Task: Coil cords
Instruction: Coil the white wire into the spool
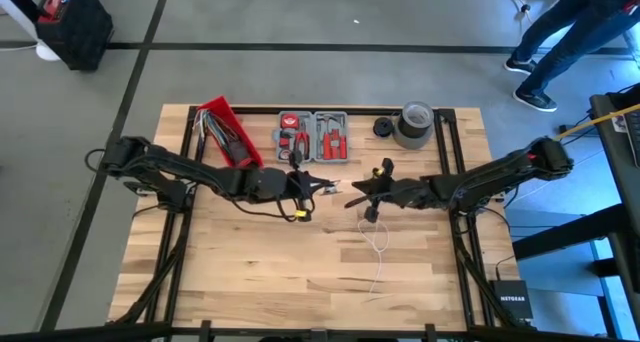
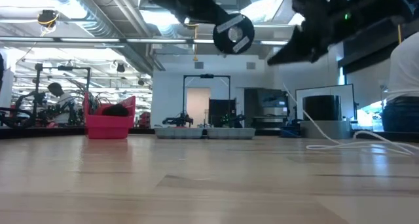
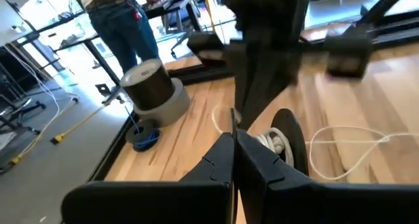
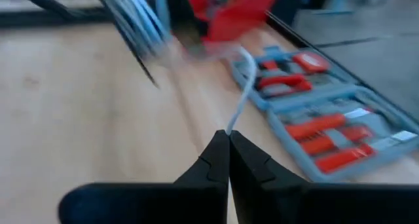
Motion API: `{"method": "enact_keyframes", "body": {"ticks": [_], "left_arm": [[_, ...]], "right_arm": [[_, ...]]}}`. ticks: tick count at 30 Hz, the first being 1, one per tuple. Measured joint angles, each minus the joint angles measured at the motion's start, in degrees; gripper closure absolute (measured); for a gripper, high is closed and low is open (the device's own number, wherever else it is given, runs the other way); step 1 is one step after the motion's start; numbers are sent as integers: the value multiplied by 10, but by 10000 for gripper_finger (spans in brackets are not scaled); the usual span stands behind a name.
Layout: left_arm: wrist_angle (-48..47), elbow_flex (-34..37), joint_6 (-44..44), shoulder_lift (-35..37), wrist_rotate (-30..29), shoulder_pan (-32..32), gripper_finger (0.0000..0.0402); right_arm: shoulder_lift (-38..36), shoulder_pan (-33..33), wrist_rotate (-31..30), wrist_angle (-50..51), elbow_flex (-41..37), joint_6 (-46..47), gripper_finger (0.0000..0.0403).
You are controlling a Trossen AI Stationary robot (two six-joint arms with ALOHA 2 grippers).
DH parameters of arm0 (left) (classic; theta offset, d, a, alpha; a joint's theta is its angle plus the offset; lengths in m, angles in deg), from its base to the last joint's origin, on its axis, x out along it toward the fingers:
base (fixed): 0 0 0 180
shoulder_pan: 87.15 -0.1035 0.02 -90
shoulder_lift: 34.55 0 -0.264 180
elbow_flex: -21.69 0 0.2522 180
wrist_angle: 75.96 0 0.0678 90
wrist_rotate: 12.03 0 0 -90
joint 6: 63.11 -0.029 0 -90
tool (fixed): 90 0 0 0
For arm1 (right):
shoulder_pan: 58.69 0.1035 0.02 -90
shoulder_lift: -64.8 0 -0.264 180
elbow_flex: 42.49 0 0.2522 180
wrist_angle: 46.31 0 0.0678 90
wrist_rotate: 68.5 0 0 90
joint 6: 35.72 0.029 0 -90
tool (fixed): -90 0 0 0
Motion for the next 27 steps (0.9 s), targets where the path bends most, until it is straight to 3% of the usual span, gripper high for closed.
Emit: {"method": "enact_keyframes", "body": {"ticks": [10,19,27], "left_arm": [[9,0,6,-30,-24,-24,402],[79,0,36,-64,-22,-36,402],[109,0,79,-67,7,-39,402]], "right_arm": [[17,0,115,-141,0,22,398],[93,0,120,-297,6,13,398],[175,0,105,-290,76,-31,398]]}}
